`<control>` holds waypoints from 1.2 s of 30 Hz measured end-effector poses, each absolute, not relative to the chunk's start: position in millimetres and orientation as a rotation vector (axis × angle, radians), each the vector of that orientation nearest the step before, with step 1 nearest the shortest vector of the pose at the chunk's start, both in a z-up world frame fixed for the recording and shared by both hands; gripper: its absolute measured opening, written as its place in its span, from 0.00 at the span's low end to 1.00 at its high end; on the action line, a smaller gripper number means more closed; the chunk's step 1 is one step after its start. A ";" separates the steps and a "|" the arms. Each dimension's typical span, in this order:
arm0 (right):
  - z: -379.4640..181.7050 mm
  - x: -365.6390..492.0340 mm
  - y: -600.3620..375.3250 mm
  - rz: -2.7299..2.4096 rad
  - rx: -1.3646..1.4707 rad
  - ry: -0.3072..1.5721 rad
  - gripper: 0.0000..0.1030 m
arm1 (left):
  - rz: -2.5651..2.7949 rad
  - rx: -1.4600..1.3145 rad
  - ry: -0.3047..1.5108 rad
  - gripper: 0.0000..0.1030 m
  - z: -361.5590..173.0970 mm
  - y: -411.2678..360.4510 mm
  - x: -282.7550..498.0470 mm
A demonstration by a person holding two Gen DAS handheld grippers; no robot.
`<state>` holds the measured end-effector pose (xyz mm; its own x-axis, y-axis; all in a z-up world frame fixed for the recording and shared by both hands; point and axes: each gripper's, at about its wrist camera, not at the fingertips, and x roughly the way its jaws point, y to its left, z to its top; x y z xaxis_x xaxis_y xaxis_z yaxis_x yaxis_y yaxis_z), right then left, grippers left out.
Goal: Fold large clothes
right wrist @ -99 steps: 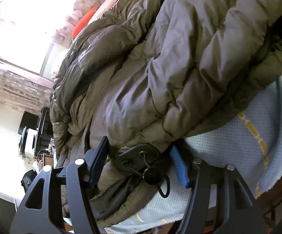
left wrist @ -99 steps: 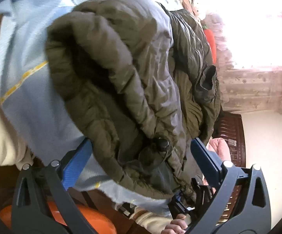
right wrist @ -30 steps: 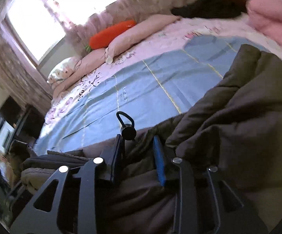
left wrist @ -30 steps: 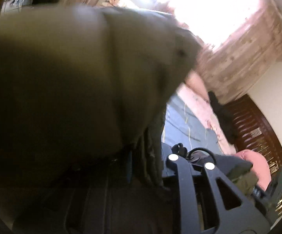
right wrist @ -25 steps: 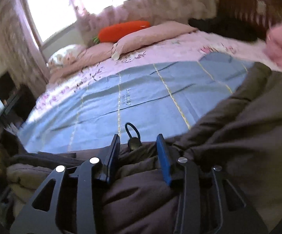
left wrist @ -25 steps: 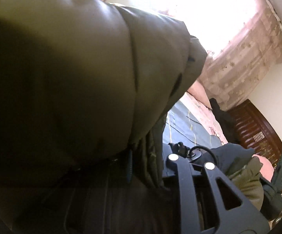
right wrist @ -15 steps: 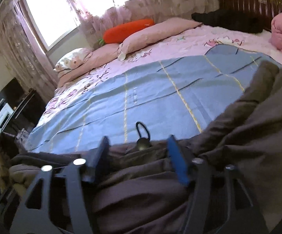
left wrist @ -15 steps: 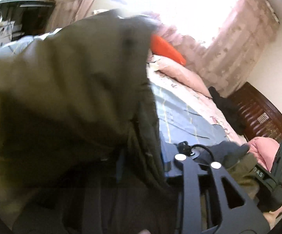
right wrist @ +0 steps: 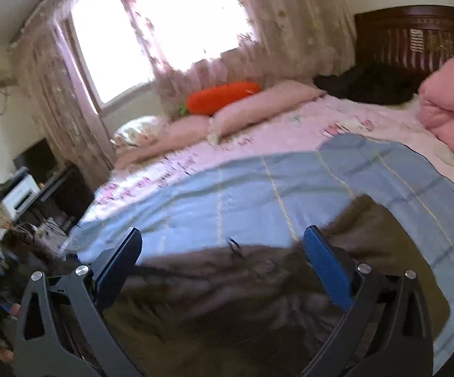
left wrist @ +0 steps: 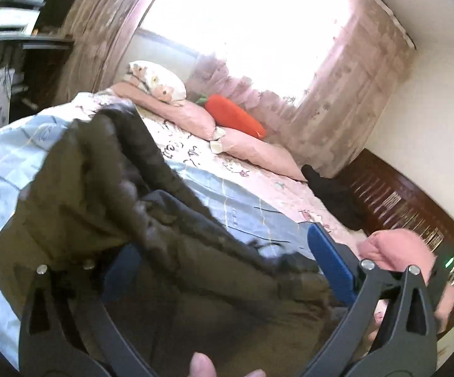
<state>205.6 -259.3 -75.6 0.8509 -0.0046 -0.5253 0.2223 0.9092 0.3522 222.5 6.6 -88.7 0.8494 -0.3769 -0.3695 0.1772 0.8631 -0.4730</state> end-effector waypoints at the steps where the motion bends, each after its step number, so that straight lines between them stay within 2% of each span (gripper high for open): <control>1: -80.9 202.6 -261.4 -0.141 0.423 0.556 0.99 | -0.301 -0.432 0.477 0.98 -85.6 5.3 220.2; 7: -120.0 201.0 -259.7 -0.173 0.402 0.664 0.99 | -0.283 0.000 0.417 0.98 -87.5 -60.4 178.5; 11: -141.7 219.3 -246.6 -0.184 0.326 0.702 0.99 | -0.352 0.038 0.475 0.98 -100.0 -100.4 204.5; 18: -143.2 299.1 -231.3 -0.224 0.130 0.670 0.99 | -0.260 0.002 0.623 0.98 -144.5 -109.6 333.8; 22: -156.4 352.7 -246.2 -0.230 0.193 0.731 0.99 | -0.209 -0.150 0.710 0.98 -189.3 -82.0 394.6; 26: -164.2 392.7 -239.2 -0.237 0.180 0.729 0.99 | -0.145 -0.216 0.684 0.98 -206.5 -67.8 419.0; 29: -179.4 414.3 -233.9 -0.286 0.135 0.763 0.99 | -0.124 -0.193 0.752 0.98 -219.9 -73.7 442.9; 36: -199.9 418.0 -235.1 -0.324 0.139 0.754 0.99 | -0.114 -0.180 0.785 0.98 -235.3 -77.0 453.6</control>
